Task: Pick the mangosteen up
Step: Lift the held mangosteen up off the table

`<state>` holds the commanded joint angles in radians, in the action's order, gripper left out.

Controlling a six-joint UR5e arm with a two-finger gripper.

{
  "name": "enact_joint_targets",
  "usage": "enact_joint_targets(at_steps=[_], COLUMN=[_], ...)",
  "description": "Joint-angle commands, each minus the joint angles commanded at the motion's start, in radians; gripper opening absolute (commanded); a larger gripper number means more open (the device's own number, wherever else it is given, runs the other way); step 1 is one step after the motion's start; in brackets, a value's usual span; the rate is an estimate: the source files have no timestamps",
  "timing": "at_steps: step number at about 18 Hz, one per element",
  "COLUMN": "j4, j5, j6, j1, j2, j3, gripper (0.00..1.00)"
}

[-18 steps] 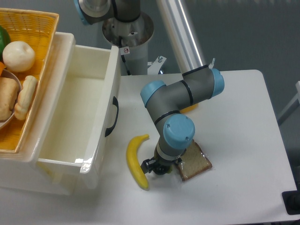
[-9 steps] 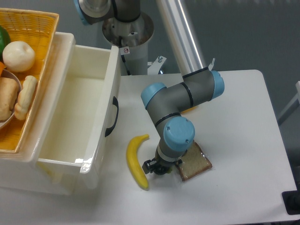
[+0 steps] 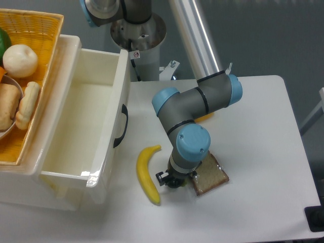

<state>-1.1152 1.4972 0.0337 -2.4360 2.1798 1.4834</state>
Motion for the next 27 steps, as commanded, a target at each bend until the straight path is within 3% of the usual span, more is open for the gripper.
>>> enact_joint_targets(at_steps=[6, 14, 18, 27], j4=[-0.003, -0.008, -0.009, -0.054], j5=[0.0, 0.028, 0.048, 0.054], j6=[-0.13, -0.66, -0.834, -0.913], j1=[0.0, 0.0, -0.008, -0.025], j2=[-0.07, -0.187, -0.238, -0.281], j3=[-0.003, 0.025, 0.06, 0.083], gripper=[0.48, 0.48, 0.44, 0.44])
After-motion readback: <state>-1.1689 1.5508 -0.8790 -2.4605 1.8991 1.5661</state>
